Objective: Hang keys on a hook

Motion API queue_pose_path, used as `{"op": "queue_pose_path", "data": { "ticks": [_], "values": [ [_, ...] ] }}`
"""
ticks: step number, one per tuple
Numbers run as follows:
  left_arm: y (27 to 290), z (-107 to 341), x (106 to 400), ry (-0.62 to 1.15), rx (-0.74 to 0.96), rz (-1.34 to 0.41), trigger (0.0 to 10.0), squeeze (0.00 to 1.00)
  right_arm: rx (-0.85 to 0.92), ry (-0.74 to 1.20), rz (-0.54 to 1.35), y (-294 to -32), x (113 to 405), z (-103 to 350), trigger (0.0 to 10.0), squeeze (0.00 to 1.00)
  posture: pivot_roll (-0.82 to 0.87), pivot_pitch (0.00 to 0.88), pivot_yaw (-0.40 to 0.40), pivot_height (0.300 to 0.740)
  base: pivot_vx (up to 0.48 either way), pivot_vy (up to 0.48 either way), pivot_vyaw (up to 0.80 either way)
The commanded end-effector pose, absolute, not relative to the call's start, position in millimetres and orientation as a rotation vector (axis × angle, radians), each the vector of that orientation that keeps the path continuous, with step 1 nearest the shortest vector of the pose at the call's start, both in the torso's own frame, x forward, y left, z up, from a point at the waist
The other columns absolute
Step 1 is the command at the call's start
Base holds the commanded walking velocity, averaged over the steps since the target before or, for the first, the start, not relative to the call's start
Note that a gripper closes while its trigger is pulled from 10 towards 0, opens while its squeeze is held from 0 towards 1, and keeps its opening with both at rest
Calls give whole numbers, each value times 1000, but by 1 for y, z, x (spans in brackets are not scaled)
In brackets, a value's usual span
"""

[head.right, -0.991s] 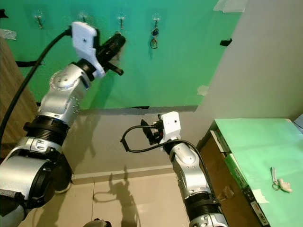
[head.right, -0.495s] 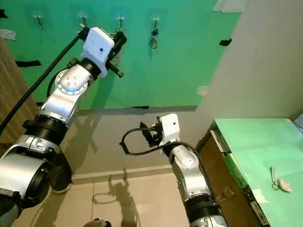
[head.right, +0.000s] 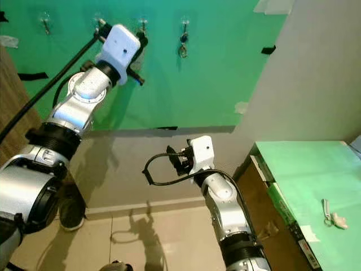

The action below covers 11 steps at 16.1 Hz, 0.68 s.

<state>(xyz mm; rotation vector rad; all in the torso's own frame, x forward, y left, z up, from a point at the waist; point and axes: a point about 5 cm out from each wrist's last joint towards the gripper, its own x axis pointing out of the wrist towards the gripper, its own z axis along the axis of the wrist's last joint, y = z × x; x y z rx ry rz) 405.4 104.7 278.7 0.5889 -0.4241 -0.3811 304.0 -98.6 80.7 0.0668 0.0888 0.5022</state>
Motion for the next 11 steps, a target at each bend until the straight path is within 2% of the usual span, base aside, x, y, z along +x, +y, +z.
{"op": "queue_pose_path", "data": {
  "ticks": [1, 11],
  "values": [
    [99, 285, 407, -431, 625, -387, 10000, 0, 51, 70, 496, -102, 303, 84, 10000, 0, 61, 0, -48, 740, 0, 0, 0],
    [93, 290, 413, -382, 680, -418, 10000, 0, 53, 78, 508, -100, 302, 84, 10000, 0, 57, 0, -47, 740, 0, 0, 0]
  ]
}}
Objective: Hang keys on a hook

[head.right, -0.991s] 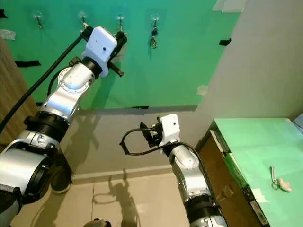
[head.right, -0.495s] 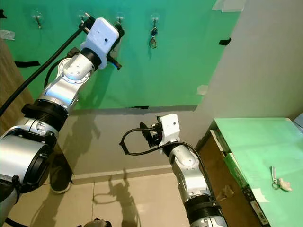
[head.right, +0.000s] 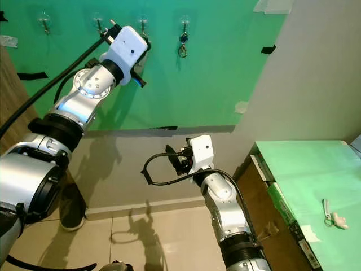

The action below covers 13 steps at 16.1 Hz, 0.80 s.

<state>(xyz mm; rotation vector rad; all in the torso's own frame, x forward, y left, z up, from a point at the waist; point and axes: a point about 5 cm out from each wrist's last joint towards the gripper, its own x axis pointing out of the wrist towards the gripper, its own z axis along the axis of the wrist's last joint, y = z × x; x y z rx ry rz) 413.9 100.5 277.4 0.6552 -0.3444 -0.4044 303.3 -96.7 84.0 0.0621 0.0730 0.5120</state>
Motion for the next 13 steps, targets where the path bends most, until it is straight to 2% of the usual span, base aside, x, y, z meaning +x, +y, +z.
{"op": "queue_pose_path", "data": {
  "ticks": [1, 8, 11, 13],
  "values": [
    [93, 290, 414, -379, 685, -417, 10000, 0, 54, 79, 509, -100, 301, 83, 10000, 0, 57, 0, -47, 740, 0, 0, 0],
    [95, 293, 417, -352, 703, -405, 10000, 0, 54, 85, 520, -98, 300, 83, 10000, 0, 55, 0, -46, 740, 0, 0, 0],
    [95, 279, 418, -266, 742, -441, 10000, 0, 55, 88, 529, -97, 299, 83, 10000, 0, 55, 0, -47, 740, 0, 0, 0],
    [96, 280, 419, -261, 750, -439, 10000, 0, 27, 17, 571, -93, 298, 97, 10000, 0, 53, 0, -45, 740, 0, 0, 0]
  ]
}}
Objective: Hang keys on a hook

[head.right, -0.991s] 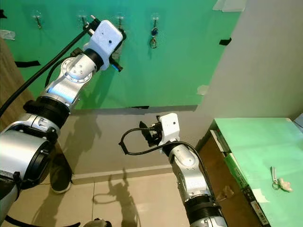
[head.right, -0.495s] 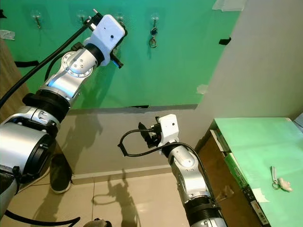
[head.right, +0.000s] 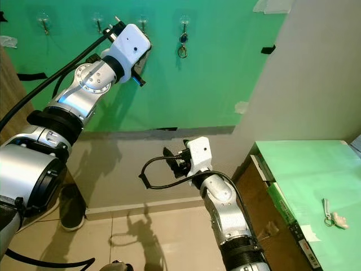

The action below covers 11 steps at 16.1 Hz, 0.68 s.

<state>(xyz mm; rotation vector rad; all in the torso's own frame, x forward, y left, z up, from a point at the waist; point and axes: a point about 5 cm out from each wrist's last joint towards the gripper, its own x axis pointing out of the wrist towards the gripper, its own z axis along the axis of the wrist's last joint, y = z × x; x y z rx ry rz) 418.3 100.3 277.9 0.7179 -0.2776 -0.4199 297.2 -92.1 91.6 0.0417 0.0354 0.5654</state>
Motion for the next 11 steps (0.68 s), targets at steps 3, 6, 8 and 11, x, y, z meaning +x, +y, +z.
{"op": "queue_pose_path", "data": {
  "ticks": [3, 6, 8, 11],
  "values": [
    [97, 276, 419, -236, 772, -445, 10000, 0, -11, -101, 638, -85, 296, 121, 10000, 0, 51, 0, -45, 740, 0, 0, 0],
    [95, 271, 419, -218, 781, -451, 10000, 0, 36, -172, 664, -79, 296, 139, 10000, 0, 49, 0, -46, 740, 0, 0, 0],
    [96, 270, 419, -219, 785, -449, 10000, 0, 30, -167, 667, -78, 296, 139, 10000, 0, 51, 0, -47, 740, 0, 0, 0],
    [96, 272, 419, -238, 802, -439, 10000, 0, 26, -149, 667, -78, 295, 136, 10000, 0, 54, 0, -50, 740, 0, 0, 0]
  ]
}}
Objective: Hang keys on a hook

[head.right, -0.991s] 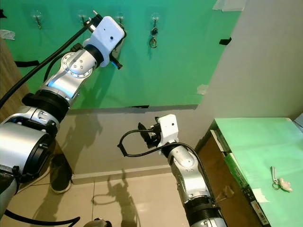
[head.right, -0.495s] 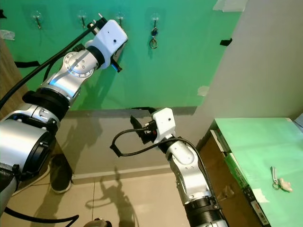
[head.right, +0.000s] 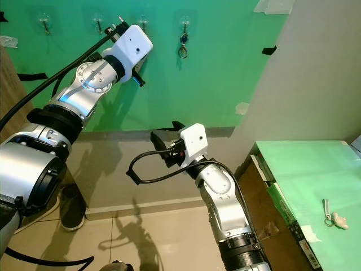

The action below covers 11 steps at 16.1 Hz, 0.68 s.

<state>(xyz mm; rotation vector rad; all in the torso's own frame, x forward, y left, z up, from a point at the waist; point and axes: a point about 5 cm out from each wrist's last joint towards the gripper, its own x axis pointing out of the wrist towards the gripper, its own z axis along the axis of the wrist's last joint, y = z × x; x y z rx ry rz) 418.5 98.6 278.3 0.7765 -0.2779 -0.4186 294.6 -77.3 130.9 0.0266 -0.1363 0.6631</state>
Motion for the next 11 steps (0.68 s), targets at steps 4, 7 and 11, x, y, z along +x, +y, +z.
{"op": "queue_pose_path", "data": {
  "ticks": [4, 7, 11],
  "values": [
    [96, 274, 418, -271, 847, -439, 10000, 1000, 31, -122, 658, -80, 294, 131, 10000, 0, 56, 0, -49, 740, 0, 0, 0],
    [94, 279, 417, -304, 878, -434, 10000, 1000, 29, -111, 655, -81, 293, 128, 10000, 0, 54, 0, -49, 740, 0, 0, 0],
    [94, 284, 415, -346, 891, -433, 10000, 1000, 25, -98, 652, -83, 292, 125, 10000, 0, 54, 0, -52, 740, 0, 0, 0]
  ]
}}
